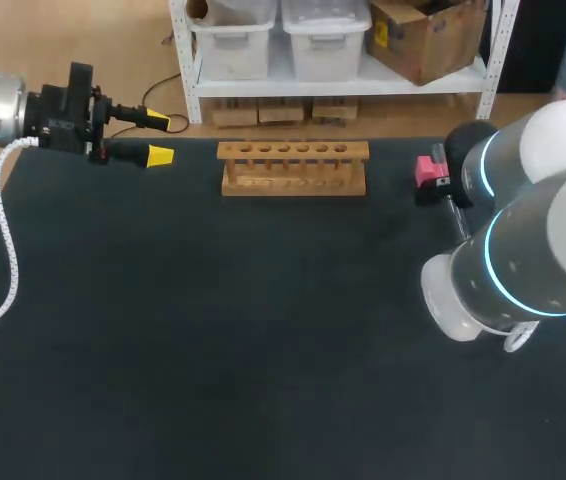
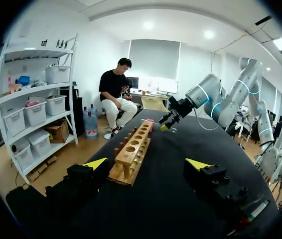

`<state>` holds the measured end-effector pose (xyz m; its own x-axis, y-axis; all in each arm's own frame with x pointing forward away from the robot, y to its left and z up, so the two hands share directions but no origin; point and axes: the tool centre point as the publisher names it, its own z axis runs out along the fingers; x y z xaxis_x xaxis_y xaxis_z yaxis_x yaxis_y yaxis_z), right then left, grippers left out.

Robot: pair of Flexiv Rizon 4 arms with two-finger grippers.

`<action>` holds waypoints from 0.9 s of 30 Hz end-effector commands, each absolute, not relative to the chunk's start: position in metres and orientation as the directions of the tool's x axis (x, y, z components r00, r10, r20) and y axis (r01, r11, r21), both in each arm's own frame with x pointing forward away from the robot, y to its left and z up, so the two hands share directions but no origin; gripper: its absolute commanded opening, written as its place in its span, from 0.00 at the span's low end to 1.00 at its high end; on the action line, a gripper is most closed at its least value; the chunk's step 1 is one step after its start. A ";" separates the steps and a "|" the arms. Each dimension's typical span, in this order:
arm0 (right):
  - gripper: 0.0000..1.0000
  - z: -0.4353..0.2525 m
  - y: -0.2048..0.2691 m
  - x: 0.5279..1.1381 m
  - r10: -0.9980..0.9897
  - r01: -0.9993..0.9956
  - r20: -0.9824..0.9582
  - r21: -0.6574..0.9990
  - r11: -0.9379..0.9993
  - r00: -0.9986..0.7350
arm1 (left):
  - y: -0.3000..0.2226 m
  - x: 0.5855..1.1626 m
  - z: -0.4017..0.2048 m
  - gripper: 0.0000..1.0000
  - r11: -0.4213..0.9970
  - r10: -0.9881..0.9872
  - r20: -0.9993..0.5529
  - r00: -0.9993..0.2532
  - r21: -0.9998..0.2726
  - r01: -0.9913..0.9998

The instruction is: Grasp the test tube, adjust it, and insert it.

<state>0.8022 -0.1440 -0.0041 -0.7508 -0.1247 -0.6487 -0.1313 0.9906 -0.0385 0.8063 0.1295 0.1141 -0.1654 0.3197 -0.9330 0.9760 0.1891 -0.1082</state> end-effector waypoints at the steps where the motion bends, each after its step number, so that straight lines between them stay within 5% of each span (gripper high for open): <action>1: 1.00 -0.008 -0.144 0.807 -0.122 -0.174 -0.644 0.017 0.985 -0.755 | 0.130 0.806 0.113 1.00 0.189 0.318 -0.934 -0.163 -0.106 0.976; 27: 1.00 -0.024 -0.148 0.808 -0.107 -0.152 -0.613 0.021 0.988 -0.783 | 0.130 0.806 0.113 1.00 0.189 0.318 -0.934 -0.163 -0.106 0.976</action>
<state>0.8066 -0.1468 -0.0237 -0.7805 -0.1073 -0.6159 -0.1500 0.9885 0.0178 0.8063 0.1295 0.1141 -0.1654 0.3197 -0.9330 0.9760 0.1891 -0.1082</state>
